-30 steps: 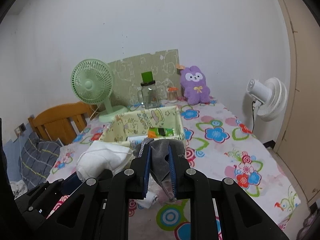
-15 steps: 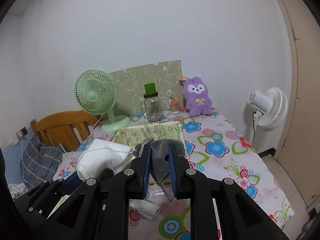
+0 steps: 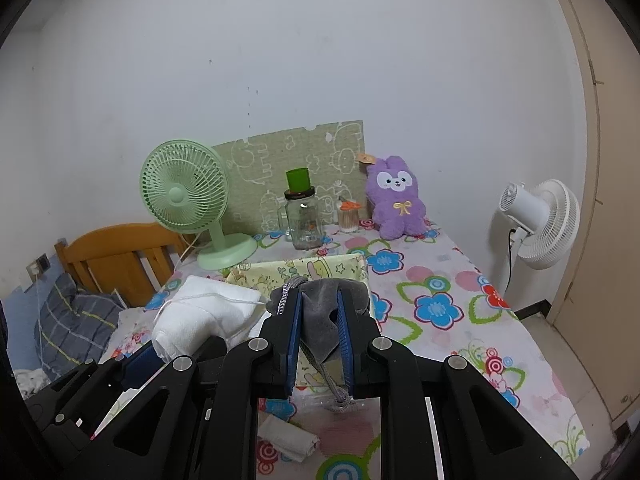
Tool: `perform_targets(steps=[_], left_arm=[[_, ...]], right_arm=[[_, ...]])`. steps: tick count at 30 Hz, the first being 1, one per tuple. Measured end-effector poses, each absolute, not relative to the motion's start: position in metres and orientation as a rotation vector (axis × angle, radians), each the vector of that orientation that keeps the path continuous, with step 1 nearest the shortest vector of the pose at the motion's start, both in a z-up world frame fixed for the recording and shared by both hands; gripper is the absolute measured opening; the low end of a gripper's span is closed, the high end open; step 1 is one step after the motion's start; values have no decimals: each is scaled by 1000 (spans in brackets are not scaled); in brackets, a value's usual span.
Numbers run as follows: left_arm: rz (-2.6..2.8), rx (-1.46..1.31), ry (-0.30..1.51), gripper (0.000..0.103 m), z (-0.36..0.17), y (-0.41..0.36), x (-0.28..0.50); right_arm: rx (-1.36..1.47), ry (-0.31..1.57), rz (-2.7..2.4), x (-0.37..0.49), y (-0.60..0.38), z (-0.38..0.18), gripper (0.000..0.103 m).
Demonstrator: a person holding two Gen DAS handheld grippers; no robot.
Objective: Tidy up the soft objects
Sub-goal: 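Lift both cloths and carry them above the basket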
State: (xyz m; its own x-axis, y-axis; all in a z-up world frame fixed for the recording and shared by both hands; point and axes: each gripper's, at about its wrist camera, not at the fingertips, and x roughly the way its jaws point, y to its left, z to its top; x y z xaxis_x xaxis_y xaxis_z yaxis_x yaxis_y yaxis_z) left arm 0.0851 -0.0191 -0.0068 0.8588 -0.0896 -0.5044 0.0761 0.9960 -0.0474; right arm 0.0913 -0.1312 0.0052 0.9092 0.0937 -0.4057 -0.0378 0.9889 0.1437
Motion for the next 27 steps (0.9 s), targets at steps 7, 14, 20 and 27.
perform_targets(steps=[7, 14, 20, 27], left_arm=[[-89, -29, 536, 34, -7, -19, 102], [-89, -28, 539, 34, -7, -20, 116], [-86, -28, 549, 34, -9, -19, 139], [-84, -24, 561, 34, -14, -16, 157]], right_arm=[[130, 430, 64, 110, -130, 5, 21], [129, 431, 60, 128, -129, 4, 21], [124, 439, 58, 147, -127, 2, 21], [119, 449, 58, 169, -124, -2, 21]])
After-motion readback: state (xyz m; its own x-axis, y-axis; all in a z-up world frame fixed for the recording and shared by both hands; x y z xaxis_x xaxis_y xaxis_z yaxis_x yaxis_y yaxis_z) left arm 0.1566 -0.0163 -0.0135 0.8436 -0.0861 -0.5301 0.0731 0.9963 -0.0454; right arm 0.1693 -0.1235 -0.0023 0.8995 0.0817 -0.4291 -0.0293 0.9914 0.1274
